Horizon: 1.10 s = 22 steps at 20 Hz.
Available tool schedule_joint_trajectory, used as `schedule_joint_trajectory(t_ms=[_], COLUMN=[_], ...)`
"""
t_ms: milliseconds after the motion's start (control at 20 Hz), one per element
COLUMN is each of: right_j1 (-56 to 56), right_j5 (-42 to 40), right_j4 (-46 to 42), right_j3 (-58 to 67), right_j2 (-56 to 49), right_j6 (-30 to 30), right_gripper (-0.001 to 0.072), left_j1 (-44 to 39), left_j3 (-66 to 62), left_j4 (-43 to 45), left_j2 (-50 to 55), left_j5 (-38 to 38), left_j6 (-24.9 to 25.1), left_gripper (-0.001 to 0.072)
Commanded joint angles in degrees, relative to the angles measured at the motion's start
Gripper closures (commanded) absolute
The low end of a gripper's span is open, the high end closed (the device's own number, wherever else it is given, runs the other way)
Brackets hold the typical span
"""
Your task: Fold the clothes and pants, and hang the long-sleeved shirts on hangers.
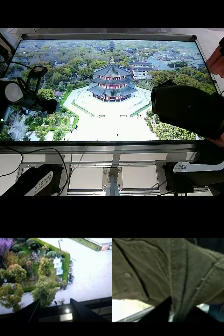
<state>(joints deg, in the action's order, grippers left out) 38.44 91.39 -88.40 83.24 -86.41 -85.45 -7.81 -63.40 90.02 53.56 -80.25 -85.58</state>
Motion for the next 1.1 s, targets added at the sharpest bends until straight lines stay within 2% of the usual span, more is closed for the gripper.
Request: schedule_joint_trajectory(t_ms=[0, 50, 250, 400, 500, 550, 600, 650, 700, 1050], right_j1=[0.48, 0.48, -0.76, -4.66, -9.2, -12.52, -15.98, -19.96, -23.82, -48.54], right_j5=[-8.2, -8.17, -7.91, -12.52, -12.74, -12.22, -11.47, -9.99, -8.76, -11.78], right_j4=[-1.57, -1.57, 0.85, 8.5, 13.9, 14.97, 14.88, 14.84, 14.82, 12.33], right_j3=[-6.84, -6.25, 0.37, 3.17, 3.1, 3.1, 3.1, 3.06, 2.6, -16.09], right_j2=[0.04, 0.13, 3.17, 10.54, 15.06, 16.63, 17.62, 18.01, 18.01, 17.9], right_j6=[0.0, 0.0, -0.46, -0.44, -0.42, -0.24, 0.46, 0.72, 0.72, 0.0], right_gripper=[0.0301, 0.0283, 0.0284, 0.0285, 0.029, 0.035, 0.0452, 0.0594, 0.0692, 0.0693], left_j1=[0.07, 0.07, 0.07, 0.04, 0.04, 0.07, 0.04, 0.04, 0.04, 0.04], left_j3=[0.02, 0.02, 0.02, 0.02, 0.02, 0.02, 0.02, 0.02, 0.02, 0.02], left_j4=[0.0, 0.02, 0.0, -0.02, -0.02, -0.02, -0.02, -0.02, -0.02, -0.02], left_j2=[0.02, 0.02, 0.02, 0.02, 0.02, 0.02, 0.02, 0.02, 0.02, 0.02], left_j5=[0.74, 1.53, 6.84, 6.27, 6.27, 6.29, 6.27, 6.27, 6.27, 6.27], left_j6=[0.04, 0.04, 0.04, 0.04, 0.04, 0.04, 0.04, 0.04, 0.04, 0.04], left_gripper=[0.0274, 0.0274, 0.0274, 0.0275, 0.0275, 0.0275, 0.0275, 0.0275, 0.0275, 0.0275])
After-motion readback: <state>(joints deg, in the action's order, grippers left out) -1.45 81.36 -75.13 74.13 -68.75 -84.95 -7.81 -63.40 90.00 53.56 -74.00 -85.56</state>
